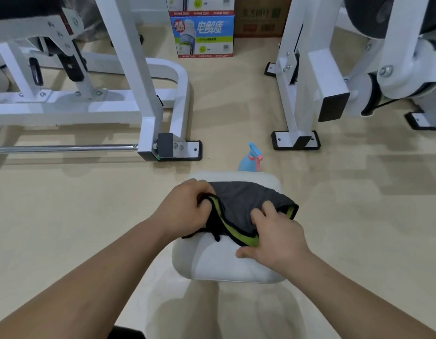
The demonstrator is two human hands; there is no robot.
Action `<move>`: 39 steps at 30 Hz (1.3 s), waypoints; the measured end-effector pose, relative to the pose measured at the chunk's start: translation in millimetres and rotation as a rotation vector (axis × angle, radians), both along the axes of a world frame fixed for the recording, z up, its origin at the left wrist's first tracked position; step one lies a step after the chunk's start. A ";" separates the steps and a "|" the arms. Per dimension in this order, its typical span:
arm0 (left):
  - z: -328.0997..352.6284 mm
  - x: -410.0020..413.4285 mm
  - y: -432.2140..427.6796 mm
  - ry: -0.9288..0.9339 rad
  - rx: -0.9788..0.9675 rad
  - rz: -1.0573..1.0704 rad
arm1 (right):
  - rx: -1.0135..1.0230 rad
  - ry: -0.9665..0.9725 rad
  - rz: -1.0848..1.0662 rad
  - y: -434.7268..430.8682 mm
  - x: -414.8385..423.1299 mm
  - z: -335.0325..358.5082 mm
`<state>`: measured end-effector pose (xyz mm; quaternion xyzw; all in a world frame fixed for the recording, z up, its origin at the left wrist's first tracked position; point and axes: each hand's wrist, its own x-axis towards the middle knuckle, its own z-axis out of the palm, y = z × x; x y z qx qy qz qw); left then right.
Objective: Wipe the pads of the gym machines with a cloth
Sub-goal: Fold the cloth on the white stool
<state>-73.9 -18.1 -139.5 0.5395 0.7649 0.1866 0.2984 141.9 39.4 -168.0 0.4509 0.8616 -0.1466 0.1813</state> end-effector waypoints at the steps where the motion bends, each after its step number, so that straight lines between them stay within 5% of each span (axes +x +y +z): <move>1: 1.9 -0.3 0.8 0.015 0.034 0.003 | 0.015 0.024 0.005 0.3 1.0 1.6; 6: 31.1 -2.5 -7.9 0.164 0.183 0.066 | 0.016 0.144 -0.054 13.3 17.4 37.1; 10: 61.7 -3.9 -7.3 0.303 0.070 0.092 | 0.070 0.275 -0.208 32.8 33.9 82.4; 17: 149.8 -10.0 15.6 -0.146 0.070 0.075 | 0.190 0.527 -0.274 62.8 34.9 155.1; 26: 144.5 -15.4 -8.2 -0.569 -0.025 0.184 | -0.089 0.835 -0.484 57.3 51.1 160.7; 33: 127.2 -14.3 -14.8 -0.502 -0.025 0.201 | -0.133 0.865 -0.533 65.5 62.4 137.2; 39: 127.3 -14.1 -13.7 -0.234 0.029 -0.186 | -0.087 0.770 -0.538 71.8 60.2 129.1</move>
